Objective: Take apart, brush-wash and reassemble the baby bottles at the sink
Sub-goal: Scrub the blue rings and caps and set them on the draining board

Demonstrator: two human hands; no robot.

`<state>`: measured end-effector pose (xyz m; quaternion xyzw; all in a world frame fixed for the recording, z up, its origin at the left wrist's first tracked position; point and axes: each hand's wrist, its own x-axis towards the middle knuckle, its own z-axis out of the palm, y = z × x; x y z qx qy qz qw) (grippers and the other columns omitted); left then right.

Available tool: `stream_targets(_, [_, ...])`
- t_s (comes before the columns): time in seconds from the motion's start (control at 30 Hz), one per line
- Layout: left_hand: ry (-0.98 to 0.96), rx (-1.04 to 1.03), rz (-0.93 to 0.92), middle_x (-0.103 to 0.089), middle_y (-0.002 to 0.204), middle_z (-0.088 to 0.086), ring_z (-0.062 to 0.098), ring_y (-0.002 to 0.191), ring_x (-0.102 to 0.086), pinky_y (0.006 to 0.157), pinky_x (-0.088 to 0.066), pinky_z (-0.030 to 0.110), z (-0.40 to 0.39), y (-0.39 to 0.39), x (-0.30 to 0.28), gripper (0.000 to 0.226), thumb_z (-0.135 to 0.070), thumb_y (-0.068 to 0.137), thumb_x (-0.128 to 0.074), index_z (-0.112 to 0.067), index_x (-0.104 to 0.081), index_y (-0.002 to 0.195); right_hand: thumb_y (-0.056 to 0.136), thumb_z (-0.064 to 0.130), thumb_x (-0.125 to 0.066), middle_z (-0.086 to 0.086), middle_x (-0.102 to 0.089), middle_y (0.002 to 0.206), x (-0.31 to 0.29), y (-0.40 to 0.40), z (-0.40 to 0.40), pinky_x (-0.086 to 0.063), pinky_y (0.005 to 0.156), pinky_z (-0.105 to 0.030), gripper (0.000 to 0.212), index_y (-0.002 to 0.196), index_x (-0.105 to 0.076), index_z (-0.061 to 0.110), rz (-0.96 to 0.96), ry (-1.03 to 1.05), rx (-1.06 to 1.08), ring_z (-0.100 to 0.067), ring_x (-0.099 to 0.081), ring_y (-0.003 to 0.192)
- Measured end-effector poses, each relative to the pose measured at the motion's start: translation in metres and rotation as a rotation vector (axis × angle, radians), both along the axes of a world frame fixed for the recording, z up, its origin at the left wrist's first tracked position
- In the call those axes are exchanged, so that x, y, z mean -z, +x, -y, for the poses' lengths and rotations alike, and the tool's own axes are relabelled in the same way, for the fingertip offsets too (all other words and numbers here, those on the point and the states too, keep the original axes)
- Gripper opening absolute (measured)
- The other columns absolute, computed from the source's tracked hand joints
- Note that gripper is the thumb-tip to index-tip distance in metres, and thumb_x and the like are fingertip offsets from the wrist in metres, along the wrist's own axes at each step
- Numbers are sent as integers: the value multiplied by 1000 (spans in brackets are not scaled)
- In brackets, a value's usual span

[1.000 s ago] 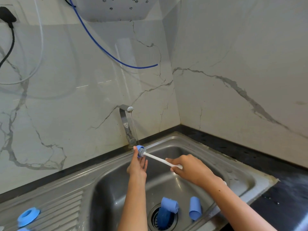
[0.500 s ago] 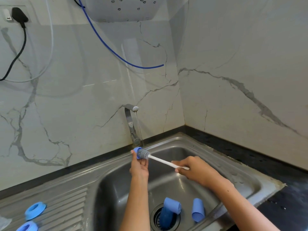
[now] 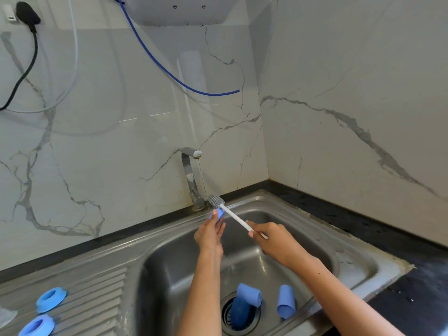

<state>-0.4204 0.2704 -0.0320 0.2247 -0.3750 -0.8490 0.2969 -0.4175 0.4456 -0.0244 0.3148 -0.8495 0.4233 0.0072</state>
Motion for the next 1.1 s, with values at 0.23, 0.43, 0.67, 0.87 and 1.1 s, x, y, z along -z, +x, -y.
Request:
stream_targets(0.23, [141, -107, 1, -65, 112, 23, 26, 89, -66, 92, -52, 38, 6, 1, -1, 15, -9, 84, -69, 2, -60, 90, 100, 28, -49, 16, -49, 63, -2, 11, -9, -36, 44, -12, 32, 131, -58, 29, 125, -17, -56, -3, -42, 48])
stream_targets(0.43, [188, -44, -34, -65, 104, 20, 25, 86, -66, 94, -50, 38, -7, -1, 1, 24, -13, 87, -66, 3, -58, 102, 101, 28, -46, 15, -47, 68, -5, 14, 5, -37, 49, -11, 38, 140, -50, 28, 65, -3, -1, -3, -42, 53])
stream_targets(0.67, [190, -44, -71, -61, 113, 22, 25, 82, -64, 97, -48, 40, 16, 1, 5, 18, -17, 91, -62, 0, -55, 91, 101, 27, -48, 19, -44, 63, -8, 16, -10, -33, 39, -14, 33, 132, -58, 25, 190, -21, -45, -4, -37, 46])
stream_targets(0.87, [69, 106, -90, -63, 107, 20, 25, 86, -64, 92, -49, 42, 14, 1, 0, 11, -9, 91, -60, 0, -58, 96, 103, 30, -42, 2, -45, 65, -9, 14, -6, -31, 37, -14, 38, 141, -47, 30, 200, -73, 1, -5, -34, 46])
stream_targets(1.1, [315, 119, -238, -57, 105, 23, 25, 90, -59, 109, -38, 36, 24, -9, -4, 11, 2, 97, -44, 6, -53, 92, 102, 30, -44, 2, -60, 82, -6, 10, -3, -38, 45, -14, 39, 141, -48, 28, 150, -16, 1, -7, -43, 54])
